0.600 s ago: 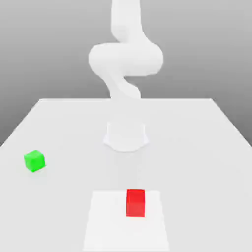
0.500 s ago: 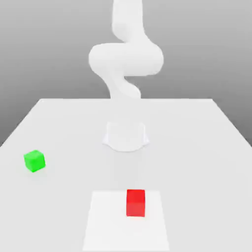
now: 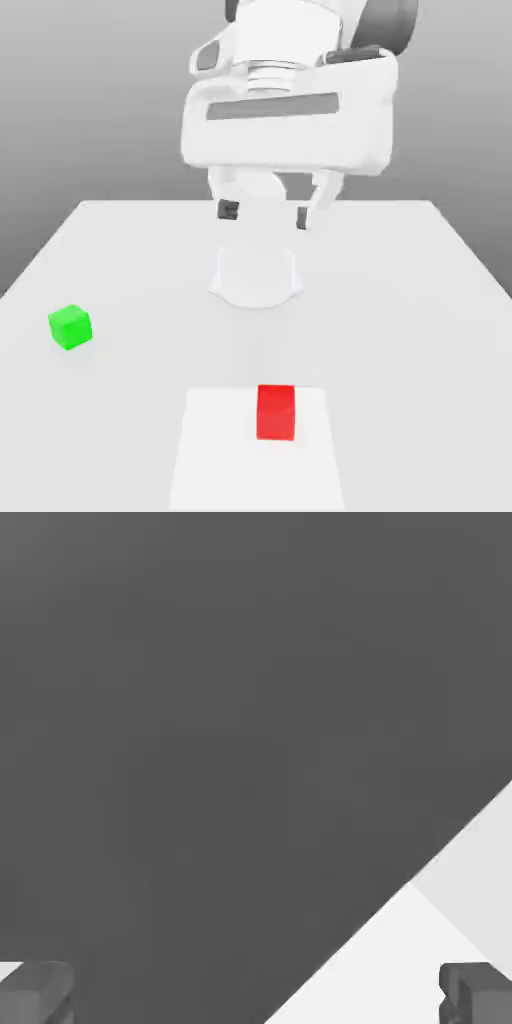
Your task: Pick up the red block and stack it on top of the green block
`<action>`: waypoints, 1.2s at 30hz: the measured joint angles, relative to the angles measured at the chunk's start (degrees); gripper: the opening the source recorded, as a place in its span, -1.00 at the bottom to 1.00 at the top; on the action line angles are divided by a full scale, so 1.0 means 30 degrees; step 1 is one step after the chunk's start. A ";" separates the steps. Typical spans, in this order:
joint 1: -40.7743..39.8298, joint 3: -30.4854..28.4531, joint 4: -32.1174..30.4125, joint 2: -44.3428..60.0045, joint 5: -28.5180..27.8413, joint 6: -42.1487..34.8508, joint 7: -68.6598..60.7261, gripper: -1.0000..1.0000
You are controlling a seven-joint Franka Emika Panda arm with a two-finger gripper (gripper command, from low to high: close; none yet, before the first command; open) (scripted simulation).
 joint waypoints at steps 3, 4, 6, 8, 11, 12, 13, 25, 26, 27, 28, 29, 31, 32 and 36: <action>-0.0655 0.0725 -0.0764 0.1232 -0.0130 0.0748 0.2617 0.00; -0.0868 0.0960 -0.1017 0.1640 -0.0162 0.0995 0.3481 0.00; -0.1214 0.1345 -0.1525 0.2456 -0.0237 0.1491 0.5218 0.00; -0.1568 0.1745 -0.2034 0.3258 -0.0249 0.1989 0.6901 0.00; -0.1852 0.2104 -0.2798 0.4445 -0.0223 0.2735 0.9411 0.00; -0.1919 0.2207 -0.3052 0.4829 -0.0165 0.2985 1.0211 0.00; -0.1950 0.2280 -0.3307 0.5207 -0.0079 0.3234 1.0991 0.00; -0.0537 0.0078 -0.3727 0.9792 -0.3823 0.6598 1.7318 0.00; -0.0143 -0.0471 -0.3655 1.0212 -0.4478 0.6910 1.7796 0.00; 0.0241 -0.1013 -0.3586 1.0637 -0.5131 0.7229 1.8264 0.00; 0.0590 -0.1528 -0.3514 1.1066 -0.5812 0.7530 1.8748 0.00; 0.1125 -0.2197 -0.3457 1.1484 -0.6364 0.7859 1.9153 0.00; 0.1543 -0.2668 -0.3432 1.1740 -0.6558 0.8076 1.9282 -1.00; 0.1544 -0.2669 -0.3432 1.1740 -0.6556 0.8083 1.9280 -1.00; 0.1744 -0.2903 -0.3414 1.1870 -0.6705 0.8229 1.9390 -1.00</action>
